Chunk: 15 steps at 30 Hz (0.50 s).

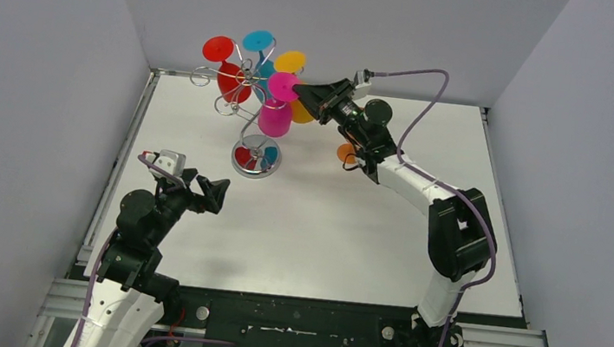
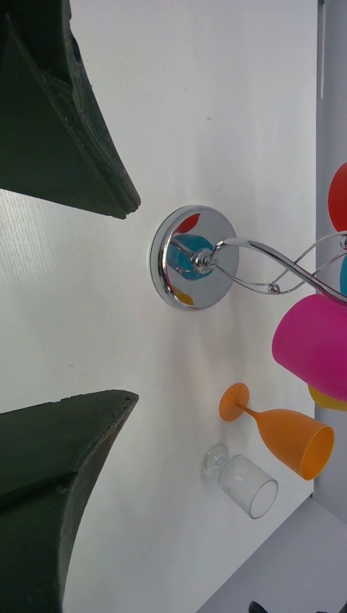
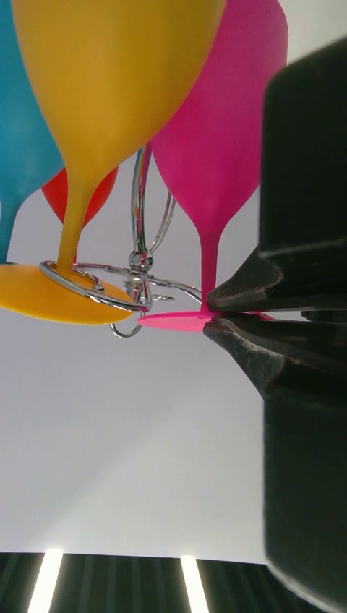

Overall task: Take the wine glass off the wine glass rack
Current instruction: Pick up the wine glass from the wine rack.

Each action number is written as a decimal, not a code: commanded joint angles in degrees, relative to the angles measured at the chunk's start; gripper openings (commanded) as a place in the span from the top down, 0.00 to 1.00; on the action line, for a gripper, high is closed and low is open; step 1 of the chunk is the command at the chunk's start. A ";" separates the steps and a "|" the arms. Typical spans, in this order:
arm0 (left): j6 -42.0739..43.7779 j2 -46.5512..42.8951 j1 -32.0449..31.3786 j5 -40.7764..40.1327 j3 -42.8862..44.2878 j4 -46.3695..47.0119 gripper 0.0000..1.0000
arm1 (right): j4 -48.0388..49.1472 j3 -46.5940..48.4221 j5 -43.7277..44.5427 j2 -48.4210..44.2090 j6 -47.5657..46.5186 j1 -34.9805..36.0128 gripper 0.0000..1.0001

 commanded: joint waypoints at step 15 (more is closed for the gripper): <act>-0.04 0.31 0.45 1.52 1.25 1.41 0.12 | 12.00 -7.16 2.05 -6.16 4.10 -1.52 1.00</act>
